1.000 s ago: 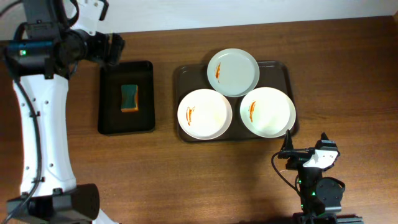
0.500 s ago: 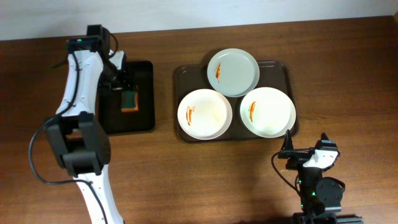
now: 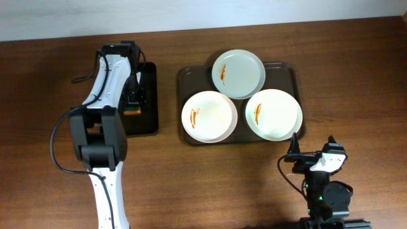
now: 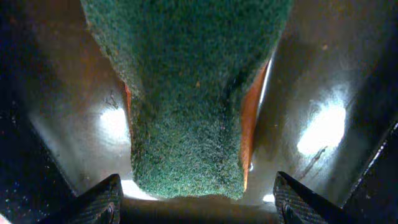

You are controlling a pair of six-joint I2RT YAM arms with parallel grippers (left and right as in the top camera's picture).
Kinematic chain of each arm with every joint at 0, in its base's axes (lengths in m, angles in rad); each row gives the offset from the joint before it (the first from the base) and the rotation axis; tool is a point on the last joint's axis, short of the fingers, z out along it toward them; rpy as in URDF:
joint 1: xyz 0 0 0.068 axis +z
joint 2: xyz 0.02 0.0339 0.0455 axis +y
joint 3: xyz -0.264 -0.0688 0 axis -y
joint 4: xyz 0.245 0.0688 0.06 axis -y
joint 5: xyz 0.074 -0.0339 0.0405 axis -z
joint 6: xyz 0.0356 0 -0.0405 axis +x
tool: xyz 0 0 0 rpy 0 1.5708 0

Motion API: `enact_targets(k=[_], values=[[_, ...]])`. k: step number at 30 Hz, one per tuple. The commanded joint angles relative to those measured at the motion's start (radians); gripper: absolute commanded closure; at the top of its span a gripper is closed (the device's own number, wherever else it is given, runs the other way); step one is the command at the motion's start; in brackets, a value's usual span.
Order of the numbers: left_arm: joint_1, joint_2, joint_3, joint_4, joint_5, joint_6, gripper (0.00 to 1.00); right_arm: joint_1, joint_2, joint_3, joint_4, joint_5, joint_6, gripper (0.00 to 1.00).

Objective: Clean dirty plates on tray and stack at the side
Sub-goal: 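Grasp the green-and-orange sponge with the left gripper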

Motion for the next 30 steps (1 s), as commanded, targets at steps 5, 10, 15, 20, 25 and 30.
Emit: enact_targets(k=[5, 10, 15, 20, 25, 30], values=[[0.005, 0.016, -0.044, 0.061, 0.08, 0.05, 0.25, -0.006, -0.007, -0.008, -0.005, -0.002, -0.007, 0.02], [0.014, 0.016, -0.061, 0.079, 0.08, 0.05, 0.29, -0.006, -0.007, -0.008, -0.005, -0.001, -0.007, 0.02], [0.03, 0.017, -0.061, 0.086, 0.08, 0.049, 0.46, -0.006, -0.007, -0.008, -0.005, -0.002, -0.007, 0.02], [0.03, 0.017, -0.061, 0.09, 0.08, 0.049, 0.93, -0.006, -0.007, -0.008, -0.005, -0.002, -0.007, 0.02], [0.03, 0.017, -0.061, 0.112, 0.08, 0.05, 0.53, -0.006, -0.007, -0.008, -0.005, -0.002, -0.007, 0.02], [0.03, 0.017, -0.061, 0.143, 0.08, 0.05, 0.54, -0.006, -0.007, -0.008, -0.005, -0.002, -0.007, 0.02]])
